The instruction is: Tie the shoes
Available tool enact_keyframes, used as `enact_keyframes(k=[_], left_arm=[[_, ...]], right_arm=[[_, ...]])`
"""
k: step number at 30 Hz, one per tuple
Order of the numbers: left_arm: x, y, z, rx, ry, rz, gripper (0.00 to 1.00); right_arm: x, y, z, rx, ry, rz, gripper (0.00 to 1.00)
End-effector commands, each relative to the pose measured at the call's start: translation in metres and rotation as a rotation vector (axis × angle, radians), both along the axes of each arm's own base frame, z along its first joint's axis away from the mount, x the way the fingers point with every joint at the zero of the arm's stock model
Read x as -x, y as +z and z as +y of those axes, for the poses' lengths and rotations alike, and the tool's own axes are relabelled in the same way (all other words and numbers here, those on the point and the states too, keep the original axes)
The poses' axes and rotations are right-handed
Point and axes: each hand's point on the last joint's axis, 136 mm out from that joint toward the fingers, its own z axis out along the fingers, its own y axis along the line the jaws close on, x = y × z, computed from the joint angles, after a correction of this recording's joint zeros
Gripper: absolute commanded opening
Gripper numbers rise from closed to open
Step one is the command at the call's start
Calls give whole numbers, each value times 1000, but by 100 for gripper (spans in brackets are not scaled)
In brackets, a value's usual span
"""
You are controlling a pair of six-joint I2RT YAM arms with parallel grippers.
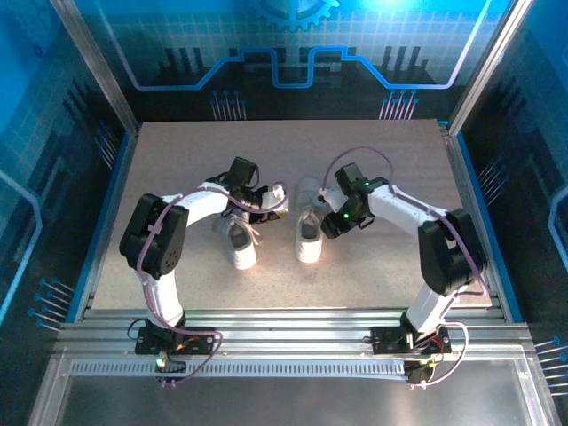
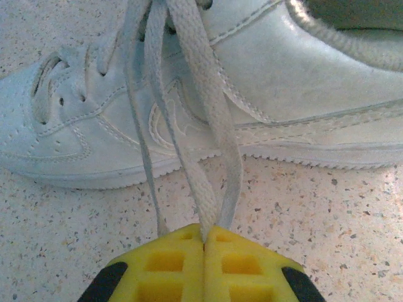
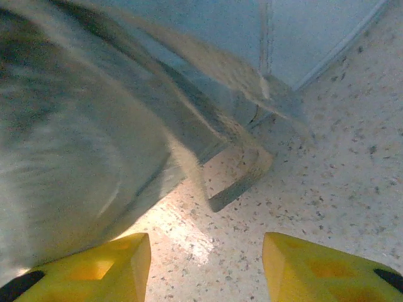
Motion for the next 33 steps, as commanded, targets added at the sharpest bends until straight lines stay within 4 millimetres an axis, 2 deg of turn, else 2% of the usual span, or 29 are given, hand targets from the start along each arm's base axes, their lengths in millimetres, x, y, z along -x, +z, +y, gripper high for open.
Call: enact_keyframes(k=[1,5,10,12,14,18,26,33], left_arm=[[2,14,-3,35,-51,-16,0],[3,14,-4,39,-55,-13,0],[3,14,-3,57,-50,-1,0],[4,14,-3,65,-47,10,0],[4,15,-3,65,-47,8,0],[5,17,-2,63,-44,8,0],[-1,25,6,53,0,0,0],[-8,28,17,31,75,21,0]], right_arm=[[-2,-11,6,36,15,12,52],[-6,-20,18,2,39,-9,51],[-6,-12,35,-69,82,-55,37],[-6,-1,41,-104,120,-110,21],[-6,12,42,-138,134,-175,1],[-2,28,34,-147,142,-270,0],[10,40,-7,-47,21,-266,0],[19,33,-30,53,-34,-163,0]])
